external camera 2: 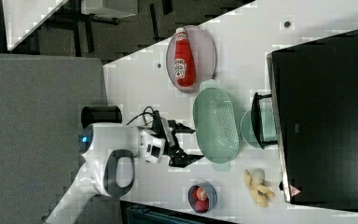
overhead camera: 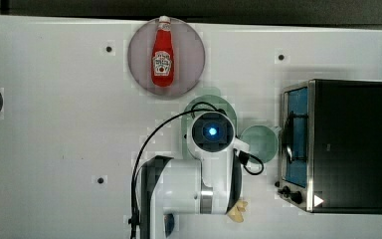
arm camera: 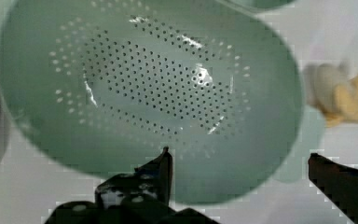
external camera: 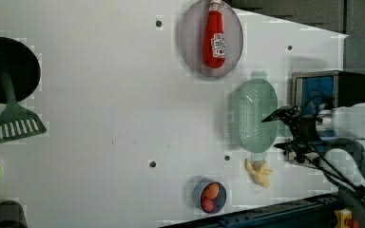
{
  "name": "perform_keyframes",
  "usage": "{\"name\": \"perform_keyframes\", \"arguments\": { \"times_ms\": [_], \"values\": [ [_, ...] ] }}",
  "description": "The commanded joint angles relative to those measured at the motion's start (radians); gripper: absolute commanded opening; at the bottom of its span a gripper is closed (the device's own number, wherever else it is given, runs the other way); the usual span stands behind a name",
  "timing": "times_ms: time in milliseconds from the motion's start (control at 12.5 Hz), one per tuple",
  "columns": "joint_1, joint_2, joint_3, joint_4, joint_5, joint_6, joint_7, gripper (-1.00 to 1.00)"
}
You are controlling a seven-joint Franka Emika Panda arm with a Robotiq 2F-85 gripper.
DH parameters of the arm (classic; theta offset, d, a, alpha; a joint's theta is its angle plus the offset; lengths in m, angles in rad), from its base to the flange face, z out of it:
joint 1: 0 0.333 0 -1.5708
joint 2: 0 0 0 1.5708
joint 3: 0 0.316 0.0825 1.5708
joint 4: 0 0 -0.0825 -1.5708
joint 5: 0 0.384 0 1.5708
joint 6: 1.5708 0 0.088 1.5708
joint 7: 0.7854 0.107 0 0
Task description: Drag strainer right to left.
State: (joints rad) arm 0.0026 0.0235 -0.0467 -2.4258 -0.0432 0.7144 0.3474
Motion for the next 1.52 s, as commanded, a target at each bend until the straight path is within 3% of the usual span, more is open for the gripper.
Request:
{"name": "perform_keyframes", "arguments": {
  "times_ms": [80,400,720,1040,1520],
  "values": [
    [-0.019,0.070,0.017,0.035,-0.001,0.148,0.204,1.00],
    [-0.001,0.239,0.033,0.034,-0.001,0.372,0.337,1.00],
    [0.022,0.333,0.043,0.034,0.000,0.435,0.371,1.00],
    [0.042,0.360,0.055,0.033,0.015,0.452,0.375,1.00],
    [0.112,0.360,0.098,0.037,0.135,0.451,0.386,1.00]
  ]
}}
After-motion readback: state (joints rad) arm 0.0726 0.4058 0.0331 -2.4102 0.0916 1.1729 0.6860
